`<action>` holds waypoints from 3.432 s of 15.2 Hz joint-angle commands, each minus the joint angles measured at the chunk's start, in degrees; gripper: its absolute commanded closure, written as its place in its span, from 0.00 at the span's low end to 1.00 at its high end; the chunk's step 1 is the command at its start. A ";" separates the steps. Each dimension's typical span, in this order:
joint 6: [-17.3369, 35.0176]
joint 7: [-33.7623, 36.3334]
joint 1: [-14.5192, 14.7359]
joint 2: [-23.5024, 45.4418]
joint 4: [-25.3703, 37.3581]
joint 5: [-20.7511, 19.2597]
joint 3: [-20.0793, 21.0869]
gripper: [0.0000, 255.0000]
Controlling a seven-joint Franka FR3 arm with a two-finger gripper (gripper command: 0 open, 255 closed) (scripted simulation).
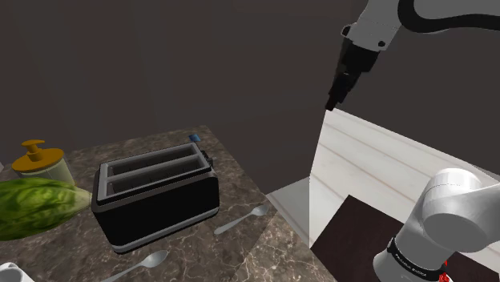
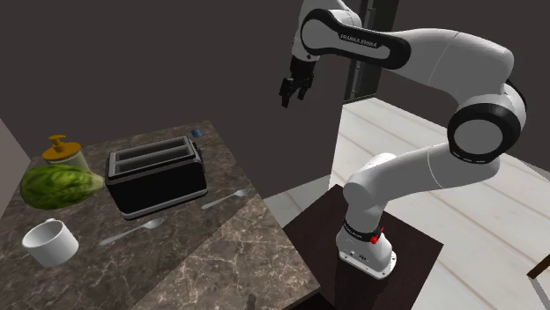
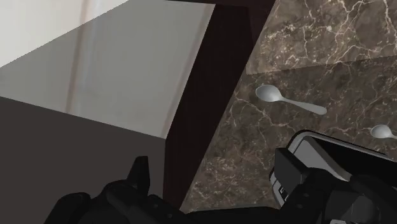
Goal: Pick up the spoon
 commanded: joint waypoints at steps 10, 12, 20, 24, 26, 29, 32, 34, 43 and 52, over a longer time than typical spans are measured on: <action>14.99 -10.02 6.56 9.48 -6.89 3.44 0.15 0.00; 18.17 -12.38 8.08 12.12 -7.78 4.32 0.25 0.00; 29.95 -22.42 14.18 24.13 -9.17 8.34 0.98 0.00; 35.09 -27.81 17.15 30.69 -8.67 10.68 1.61 0.00; 37.44 -30.58 18.56 34.05 -8.15 11.92 2.04 0.00; 40.67 -34.79 20.55 39.11 -7.07 13.80 2.85 0.00; 43.56 -39.00 22.29 44.18 -5.67 15.63 3.94 0.00; 45.32 -41.75 23.32 47.54 -4.58 16.75 4.81 0.00; 51.34 -44.81 23.72 52.90 -5.53 18.95 5.48 0.00; 51.29 -44.89 23.67 52.87 -5.54 18.96 5.44 1.00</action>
